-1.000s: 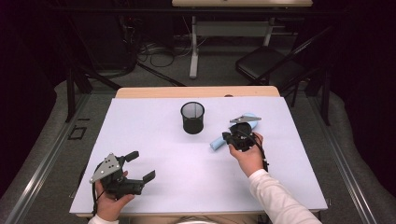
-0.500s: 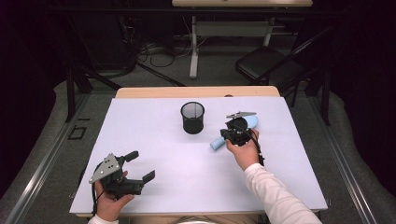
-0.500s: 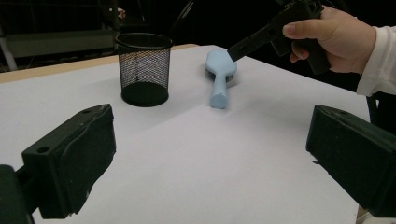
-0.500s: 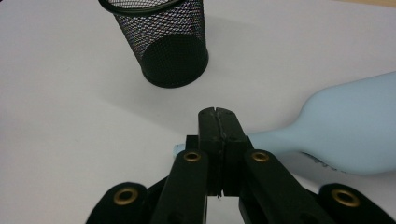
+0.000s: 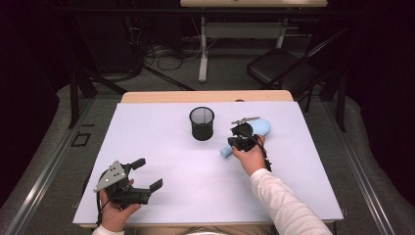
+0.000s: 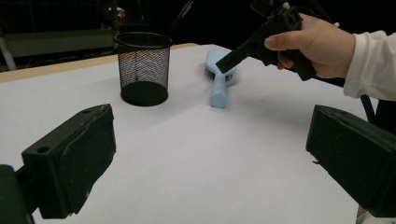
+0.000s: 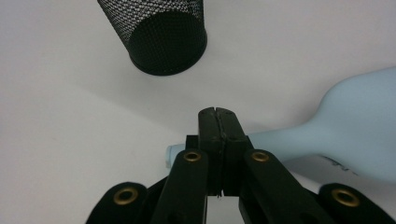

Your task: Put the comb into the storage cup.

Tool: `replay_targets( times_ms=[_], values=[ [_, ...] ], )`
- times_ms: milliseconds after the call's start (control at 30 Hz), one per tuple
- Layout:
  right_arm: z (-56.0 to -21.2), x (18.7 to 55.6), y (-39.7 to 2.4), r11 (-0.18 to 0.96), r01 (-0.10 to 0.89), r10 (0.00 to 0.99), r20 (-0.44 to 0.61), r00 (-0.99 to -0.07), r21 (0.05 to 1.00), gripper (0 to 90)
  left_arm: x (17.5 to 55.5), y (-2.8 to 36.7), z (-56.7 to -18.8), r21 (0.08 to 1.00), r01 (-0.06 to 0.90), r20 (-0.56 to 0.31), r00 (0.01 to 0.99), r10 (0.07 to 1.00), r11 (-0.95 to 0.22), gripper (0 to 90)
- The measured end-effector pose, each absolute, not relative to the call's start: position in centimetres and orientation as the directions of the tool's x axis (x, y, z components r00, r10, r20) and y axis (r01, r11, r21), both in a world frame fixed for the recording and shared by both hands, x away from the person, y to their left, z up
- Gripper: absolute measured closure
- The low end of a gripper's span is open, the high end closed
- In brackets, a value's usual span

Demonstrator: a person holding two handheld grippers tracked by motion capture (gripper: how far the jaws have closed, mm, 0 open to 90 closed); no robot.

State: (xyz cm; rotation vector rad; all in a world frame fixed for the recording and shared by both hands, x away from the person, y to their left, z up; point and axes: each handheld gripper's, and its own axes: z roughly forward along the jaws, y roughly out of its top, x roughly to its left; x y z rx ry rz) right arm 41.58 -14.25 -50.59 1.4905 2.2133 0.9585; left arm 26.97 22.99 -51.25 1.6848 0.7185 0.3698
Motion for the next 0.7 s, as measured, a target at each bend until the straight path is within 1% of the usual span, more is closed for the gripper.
replay_targets(
  times_ms=[267,467,700],
  values=[
    [-51.9,42.6,-13.7,0.231,0.72,0.913,0.11,-0.393,0.655,90.0,27.0,23.0,-51.3,0.96,0.26,-0.137,0.759,0.637,-0.103,1.8],
    [-52.4,42.9,-13.1,0.234,0.715,0.912,0.105,-0.396,0.659,90.0,27.0,23.0,-51.3,0.96,0.26,-0.137,0.76,0.635,-0.103,1.8],
    [-53.1,43.2,-11.9,0.266,0.717,0.907,0.084,-0.413,0.644,90.0,27.1,23.0,-51.3,0.96,0.259,-0.137,0.76,0.635,-0.104,1.8]
  ],
)
